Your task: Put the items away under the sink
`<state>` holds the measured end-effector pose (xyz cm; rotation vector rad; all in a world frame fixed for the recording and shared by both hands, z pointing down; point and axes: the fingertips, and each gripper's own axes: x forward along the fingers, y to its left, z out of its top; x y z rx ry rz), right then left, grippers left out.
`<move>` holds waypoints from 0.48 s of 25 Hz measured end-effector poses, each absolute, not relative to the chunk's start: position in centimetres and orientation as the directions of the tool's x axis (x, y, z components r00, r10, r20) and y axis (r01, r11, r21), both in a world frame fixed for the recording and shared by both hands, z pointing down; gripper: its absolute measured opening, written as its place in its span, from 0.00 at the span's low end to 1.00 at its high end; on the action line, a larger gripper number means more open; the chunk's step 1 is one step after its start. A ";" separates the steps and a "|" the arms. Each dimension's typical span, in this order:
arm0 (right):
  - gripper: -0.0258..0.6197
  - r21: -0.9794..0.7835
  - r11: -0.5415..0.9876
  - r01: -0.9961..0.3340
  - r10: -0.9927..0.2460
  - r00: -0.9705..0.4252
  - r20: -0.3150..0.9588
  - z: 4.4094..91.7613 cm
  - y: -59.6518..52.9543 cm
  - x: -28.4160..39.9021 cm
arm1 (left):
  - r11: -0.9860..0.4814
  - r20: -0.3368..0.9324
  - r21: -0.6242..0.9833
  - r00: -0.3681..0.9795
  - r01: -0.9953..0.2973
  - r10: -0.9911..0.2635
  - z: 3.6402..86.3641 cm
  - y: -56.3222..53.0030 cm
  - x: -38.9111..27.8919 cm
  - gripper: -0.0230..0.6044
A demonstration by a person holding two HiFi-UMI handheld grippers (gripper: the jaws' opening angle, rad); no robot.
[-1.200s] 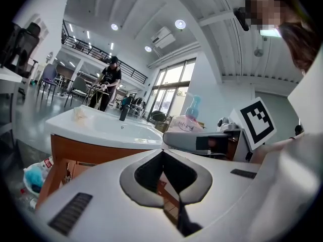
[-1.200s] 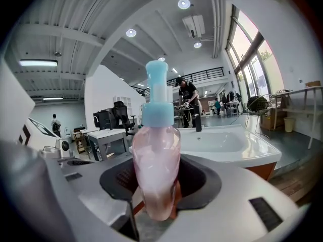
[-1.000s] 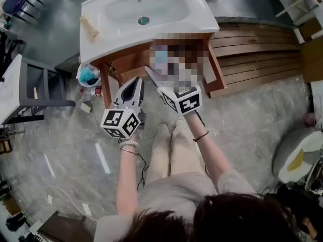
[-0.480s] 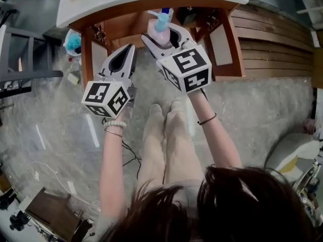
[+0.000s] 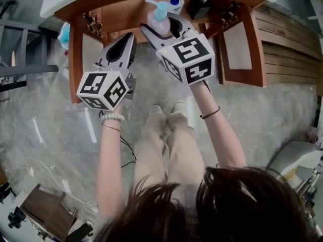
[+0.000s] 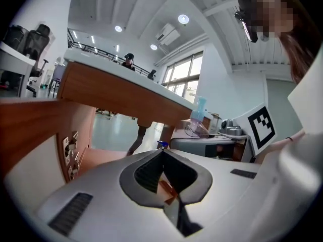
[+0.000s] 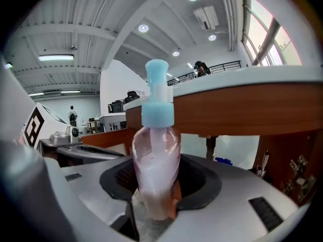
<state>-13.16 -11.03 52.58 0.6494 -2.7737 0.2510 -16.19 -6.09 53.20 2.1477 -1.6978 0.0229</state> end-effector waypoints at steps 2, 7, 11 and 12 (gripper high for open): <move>0.36 -0.104 0.885 -0.455 -0.406 -0.861 0.308 54.0 -11.6 -13.7 | -0.180 0.255 0.291 0.257 -0.940 -0.932 54.4 -6.6 -16.8 0.04; 0.36 -0.083 0.900 -0.429 -0.387 -0.871 0.302 57.3 -13.0 -15.5 | -0.165 0.244 0.274 0.235 -0.947 -0.941 57.3 -8.1 -18.6 0.04; 0.36 -0.068 0.907 -0.415 -0.379 -0.878 0.291 59.5 -14.0 -16.8 | -0.154 0.229 0.262 0.216 -0.953 -0.949 59.3 -9.2 -19.8 0.04; 0.36 -0.065 0.909 -0.412 -0.378 -0.880 0.287 59.9 -14.3 -17.2 | -0.152 0.225 0.260 0.213 -0.954 -0.951 59.7 -9.4 -20.0 0.04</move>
